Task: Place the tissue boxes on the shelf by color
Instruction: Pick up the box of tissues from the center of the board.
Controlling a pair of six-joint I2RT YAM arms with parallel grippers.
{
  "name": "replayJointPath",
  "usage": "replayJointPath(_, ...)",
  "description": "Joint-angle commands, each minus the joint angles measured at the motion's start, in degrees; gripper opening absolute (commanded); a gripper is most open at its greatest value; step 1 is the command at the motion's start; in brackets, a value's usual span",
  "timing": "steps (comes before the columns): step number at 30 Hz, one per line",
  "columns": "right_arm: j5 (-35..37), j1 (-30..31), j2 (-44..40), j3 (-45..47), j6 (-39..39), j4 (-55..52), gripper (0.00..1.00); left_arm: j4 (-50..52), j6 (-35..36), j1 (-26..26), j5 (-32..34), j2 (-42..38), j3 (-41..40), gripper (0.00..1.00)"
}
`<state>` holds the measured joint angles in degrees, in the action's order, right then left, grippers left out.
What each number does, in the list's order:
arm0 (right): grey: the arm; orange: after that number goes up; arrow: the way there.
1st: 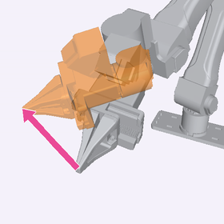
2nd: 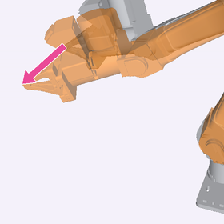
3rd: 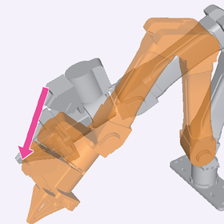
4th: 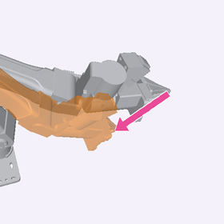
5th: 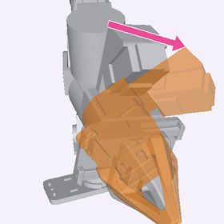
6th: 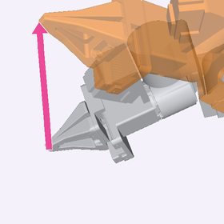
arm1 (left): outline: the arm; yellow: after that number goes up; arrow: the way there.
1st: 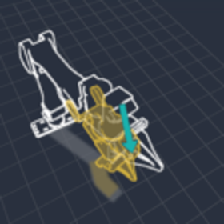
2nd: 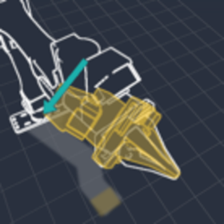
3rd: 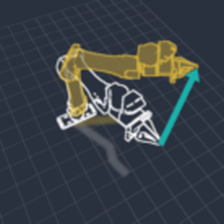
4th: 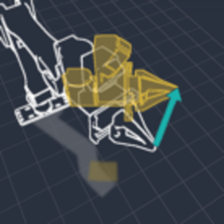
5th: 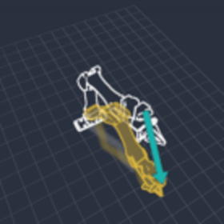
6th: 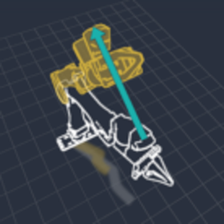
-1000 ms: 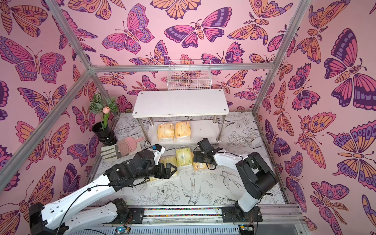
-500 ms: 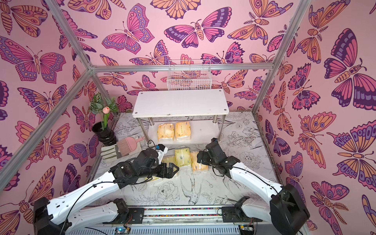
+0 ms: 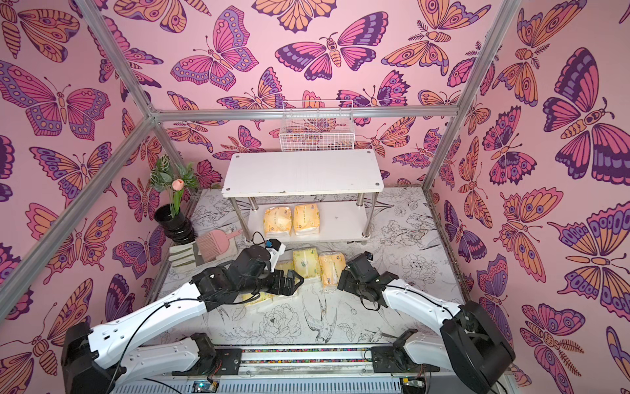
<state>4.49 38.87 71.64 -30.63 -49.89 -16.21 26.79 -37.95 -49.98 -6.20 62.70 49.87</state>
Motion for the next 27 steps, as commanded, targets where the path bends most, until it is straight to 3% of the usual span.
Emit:
replayJointPath(1,4.0,0.1,2.3,-0.6,-1.3,0.8,0.94,-0.6,0.3,-0.6,0.7,0.2,0.8,1.0)
replayJointPath(10,4.5,-6.7,-0.1,1.2,1.3,-2.5,0.93,-0.6,0.8,-0.9,0.1,1.5,1.6,1.0)
replayJointPath(18,2.6,-20.4,-8.1,1.8,5.6,-9.7,0.92,-1.4,3.0,-1.4,-1.2,5.1,3.9,1.0)
replayJointPath(21,-0.7,-23.9,-12.9,0.8,6.2,-11.9,0.92,-2.6,4.3,-1.4,-2.5,8.2,5.6,1.0)
replayJointPath(27,-7.0,-24.2,-23.1,1.5,1.1,-13.2,0.93,-5.2,7.0,-1.4,-5.9,19.3,11.6,1.0)
